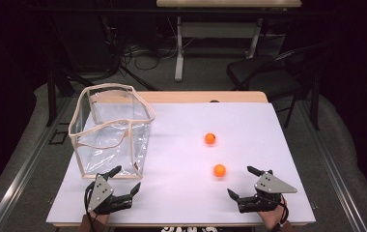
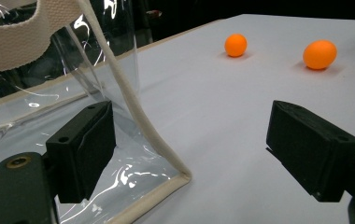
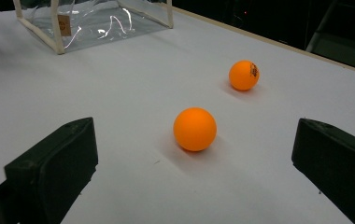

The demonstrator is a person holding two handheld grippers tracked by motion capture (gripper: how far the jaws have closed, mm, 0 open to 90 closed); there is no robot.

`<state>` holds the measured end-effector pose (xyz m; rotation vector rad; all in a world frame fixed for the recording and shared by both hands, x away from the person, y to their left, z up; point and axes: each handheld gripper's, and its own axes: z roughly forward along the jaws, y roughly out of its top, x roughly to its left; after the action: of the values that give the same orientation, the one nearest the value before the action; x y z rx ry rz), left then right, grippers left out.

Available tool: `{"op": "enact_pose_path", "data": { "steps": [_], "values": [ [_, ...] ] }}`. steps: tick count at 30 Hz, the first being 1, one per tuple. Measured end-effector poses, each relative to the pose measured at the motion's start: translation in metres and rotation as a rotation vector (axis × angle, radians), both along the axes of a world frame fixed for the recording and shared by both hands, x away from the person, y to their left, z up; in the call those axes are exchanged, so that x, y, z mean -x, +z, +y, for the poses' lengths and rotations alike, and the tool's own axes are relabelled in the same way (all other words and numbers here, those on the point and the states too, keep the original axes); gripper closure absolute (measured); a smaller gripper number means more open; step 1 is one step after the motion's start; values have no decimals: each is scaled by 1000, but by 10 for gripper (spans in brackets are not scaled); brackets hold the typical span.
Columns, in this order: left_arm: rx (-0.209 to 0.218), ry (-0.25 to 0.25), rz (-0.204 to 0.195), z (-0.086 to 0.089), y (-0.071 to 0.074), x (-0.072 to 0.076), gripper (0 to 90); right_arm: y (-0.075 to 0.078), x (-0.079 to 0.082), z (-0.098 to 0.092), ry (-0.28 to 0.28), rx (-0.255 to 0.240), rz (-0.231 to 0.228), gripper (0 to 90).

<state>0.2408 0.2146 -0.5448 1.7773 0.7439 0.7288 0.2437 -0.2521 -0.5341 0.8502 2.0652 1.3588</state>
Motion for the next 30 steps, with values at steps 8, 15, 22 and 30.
{"op": "enact_pose_path", "data": {
  "steps": [8,15,22,30],
  "values": [
    [0,-16,4,-1,0,-1,158,0,0,1,1,9,10,0],
    [-12,-25,14,-4,-1,-3,158,0,-2,-1,3,13,20,0],
    [-18,-33,21,-3,-1,-2,158,2,-5,1,2,34,49,0],
    [-18,-40,27,-3,-2,-3,159,5,-10,5,3,37,96,0]
  ]
}}
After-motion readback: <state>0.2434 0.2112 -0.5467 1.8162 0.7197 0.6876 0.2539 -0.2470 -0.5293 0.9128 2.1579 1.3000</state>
